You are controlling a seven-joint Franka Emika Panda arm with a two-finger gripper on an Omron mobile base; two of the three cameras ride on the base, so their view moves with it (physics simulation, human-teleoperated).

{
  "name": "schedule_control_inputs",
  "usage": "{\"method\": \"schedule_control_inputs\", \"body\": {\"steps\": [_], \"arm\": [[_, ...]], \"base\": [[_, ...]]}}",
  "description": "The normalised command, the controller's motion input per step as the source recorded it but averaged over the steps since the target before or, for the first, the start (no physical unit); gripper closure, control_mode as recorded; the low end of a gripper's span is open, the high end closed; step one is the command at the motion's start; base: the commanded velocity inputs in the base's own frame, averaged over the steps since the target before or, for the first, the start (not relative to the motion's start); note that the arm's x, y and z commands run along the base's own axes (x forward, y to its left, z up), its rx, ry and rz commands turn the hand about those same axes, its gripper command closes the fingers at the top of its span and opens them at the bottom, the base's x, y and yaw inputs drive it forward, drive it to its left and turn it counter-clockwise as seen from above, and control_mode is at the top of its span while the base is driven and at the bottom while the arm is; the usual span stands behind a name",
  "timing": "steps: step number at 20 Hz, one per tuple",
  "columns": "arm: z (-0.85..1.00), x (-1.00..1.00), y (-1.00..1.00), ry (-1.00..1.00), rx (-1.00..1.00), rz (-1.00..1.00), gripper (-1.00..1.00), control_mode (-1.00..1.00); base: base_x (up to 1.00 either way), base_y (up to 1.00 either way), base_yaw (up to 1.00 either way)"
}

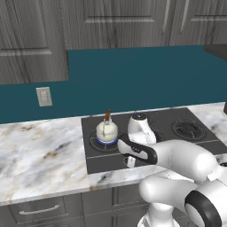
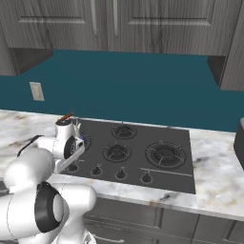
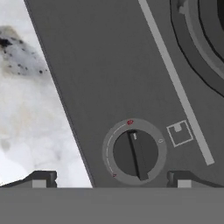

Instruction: The kettle is done boiling. Turn off the stove, then wait for 300 timesteps before moving the kettle to the dining table.

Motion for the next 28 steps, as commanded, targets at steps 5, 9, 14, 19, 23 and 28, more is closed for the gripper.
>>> {"method": "schedule_control_inputs", "body": {"steps": [5, 9, 14, 19, 23, 28], "arm": [[-0.14, 0.07, 0.00, 0.00, -0.01, 0.02, -1.00, -1.00], [-0.15, 0.09, 0.00, 0.00, 0.00, 0.02, -1.00, -1.00], [-0.14, 0.12, 0.01, 0.00, 0.00, 0.02, -1.00, -1.00], [-0.17, 0.07, 0.01, 0.00, 0.00, 0.02, -1.00, -1.00], [-0.18, 0.08, 0.02, 0.01, 0.00, 0.01, -1.00, -1.00], [-0.20, 0.12, 0.03, 0.03, 0.00, 0.01, -1.00, -1.00]], "base": [[0.00, 0.00, 0.00], [0.00, 0.00, 0.00], [0.00, 0.00, 0.00], [0.00, 0.00, 0.00], [0.00, 0.00, 0.00], [0.00, 0.00, 0.00]]}}
